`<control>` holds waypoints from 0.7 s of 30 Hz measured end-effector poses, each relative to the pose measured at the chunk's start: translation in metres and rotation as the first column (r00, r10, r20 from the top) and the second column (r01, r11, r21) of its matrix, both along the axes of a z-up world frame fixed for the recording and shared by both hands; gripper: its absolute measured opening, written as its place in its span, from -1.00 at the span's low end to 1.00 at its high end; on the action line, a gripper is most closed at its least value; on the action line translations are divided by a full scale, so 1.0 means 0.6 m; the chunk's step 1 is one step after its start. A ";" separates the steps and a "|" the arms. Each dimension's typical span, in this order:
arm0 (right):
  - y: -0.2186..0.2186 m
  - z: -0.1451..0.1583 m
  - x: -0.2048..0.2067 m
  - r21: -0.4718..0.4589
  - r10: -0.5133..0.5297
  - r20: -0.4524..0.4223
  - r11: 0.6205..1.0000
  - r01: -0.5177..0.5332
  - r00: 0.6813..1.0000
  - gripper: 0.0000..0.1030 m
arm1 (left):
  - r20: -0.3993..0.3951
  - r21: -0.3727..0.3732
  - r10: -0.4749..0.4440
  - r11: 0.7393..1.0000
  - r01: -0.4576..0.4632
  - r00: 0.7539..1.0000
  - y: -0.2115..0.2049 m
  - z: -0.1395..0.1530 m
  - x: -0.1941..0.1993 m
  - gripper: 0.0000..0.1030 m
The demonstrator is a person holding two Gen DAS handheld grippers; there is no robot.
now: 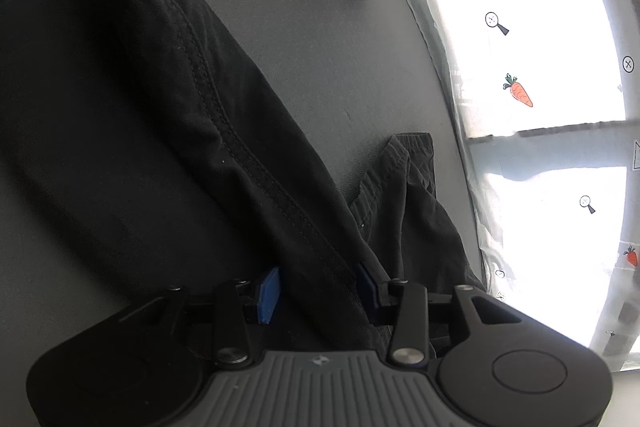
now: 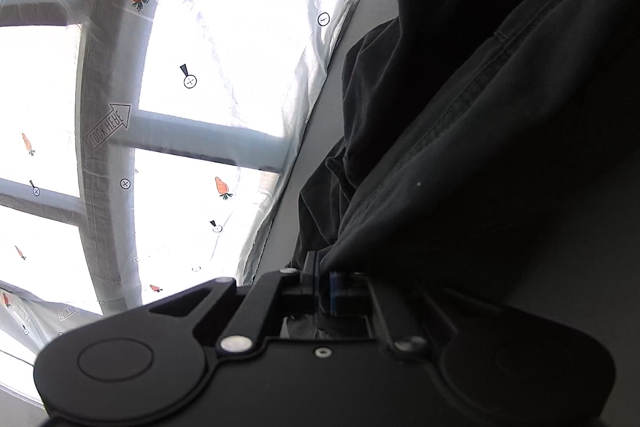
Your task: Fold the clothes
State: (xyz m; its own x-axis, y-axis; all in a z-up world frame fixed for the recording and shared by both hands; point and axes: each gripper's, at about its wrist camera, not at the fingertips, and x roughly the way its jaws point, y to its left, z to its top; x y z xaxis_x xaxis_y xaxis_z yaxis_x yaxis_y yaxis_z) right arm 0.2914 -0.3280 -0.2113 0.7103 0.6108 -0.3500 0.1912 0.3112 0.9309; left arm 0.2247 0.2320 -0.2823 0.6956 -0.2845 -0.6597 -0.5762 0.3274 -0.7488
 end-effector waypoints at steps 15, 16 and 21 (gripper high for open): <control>-0.052 -0.003 -0.050 0.148 -0.049 0.016 0.988 0.046 0.999 -0.91 | 0.082 -0.003 0.080 0.997 -0.080 0.993 0.012 0.019 -0.006 -0.84; -0.051 -0.003 -0.048 0.144 -0.048 0.016 0.989 0.045 0.999 -0.91 | 0.089 0.004 0.081 0.997 -0.082 0.993 0.014 0.026 -0.004 -0.89; -0.037 0.007 -0.019 0.123 -0.041 0.033 0.992 0.037 0.999 -0.91 | 0.192 0.097 0.033 0.994 -0.053 0.981 0.026 0.110 0.035 -0.90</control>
